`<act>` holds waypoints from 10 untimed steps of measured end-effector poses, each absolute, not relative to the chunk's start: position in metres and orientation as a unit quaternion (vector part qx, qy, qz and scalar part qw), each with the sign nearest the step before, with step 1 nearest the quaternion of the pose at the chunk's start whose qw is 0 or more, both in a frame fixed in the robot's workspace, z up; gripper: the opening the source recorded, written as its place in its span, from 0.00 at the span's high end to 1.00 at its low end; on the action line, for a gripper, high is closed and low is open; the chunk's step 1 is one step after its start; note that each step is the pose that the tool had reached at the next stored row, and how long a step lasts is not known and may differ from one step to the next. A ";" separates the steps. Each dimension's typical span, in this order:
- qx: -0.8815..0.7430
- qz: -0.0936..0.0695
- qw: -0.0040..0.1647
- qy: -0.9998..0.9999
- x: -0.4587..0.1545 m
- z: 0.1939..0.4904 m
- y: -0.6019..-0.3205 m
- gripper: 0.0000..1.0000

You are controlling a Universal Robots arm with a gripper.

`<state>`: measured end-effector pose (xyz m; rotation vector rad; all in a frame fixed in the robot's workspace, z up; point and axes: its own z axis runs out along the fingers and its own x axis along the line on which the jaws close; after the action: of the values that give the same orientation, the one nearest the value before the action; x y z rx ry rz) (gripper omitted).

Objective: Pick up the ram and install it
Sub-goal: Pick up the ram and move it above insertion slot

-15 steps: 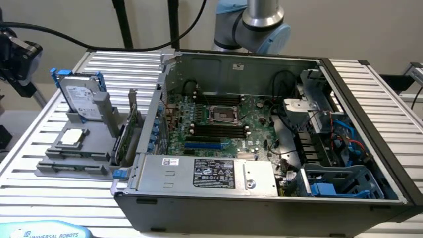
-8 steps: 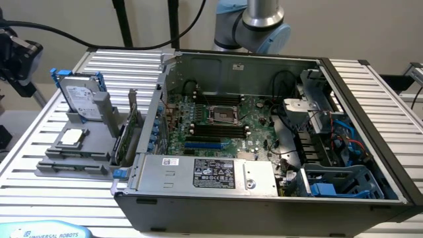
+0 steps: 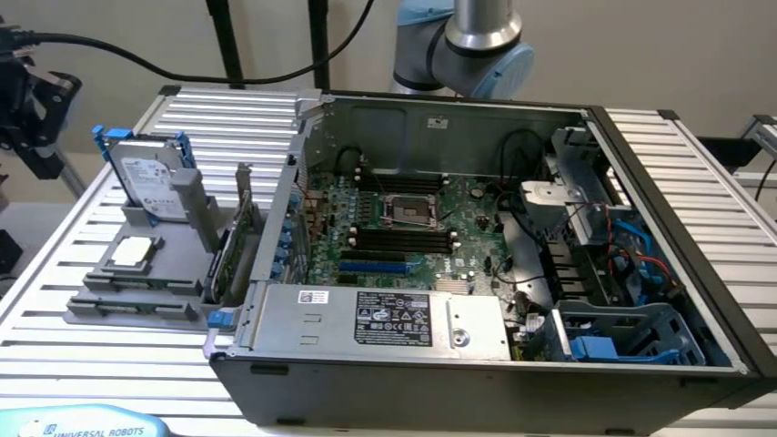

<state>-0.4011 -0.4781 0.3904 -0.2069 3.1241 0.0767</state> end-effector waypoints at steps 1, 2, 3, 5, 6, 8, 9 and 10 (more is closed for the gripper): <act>-0.075 0.025 0.004 0.997 -0.401 0.390 -0.478 0.89; -0.084 0.025 0.003 0.996 -0.401 0.390 -0.478 0.89; -0.093 0.025 0.003 0.995 -0.401 0.390 -0.478 0.89; -0.111 0.025 0.001 0.994 -0.401 0.389 -0.478 0.89; -0.120 0.025 0.001 0.992 -0.401 0.389 -0.478 0.89; -0.139 0.025 -0.001 0.990 -0.401 0.389 -0.478 0.89; -0.147 0.025 -0.001 0.989 -0.401 0.389 -0.478 0.89; -0.156 0.025 -0.002 0.987 -0.401 0.389 -0.478 0.89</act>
<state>-0.4011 -0.4782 0.3886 -0.4920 3.1057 0.0775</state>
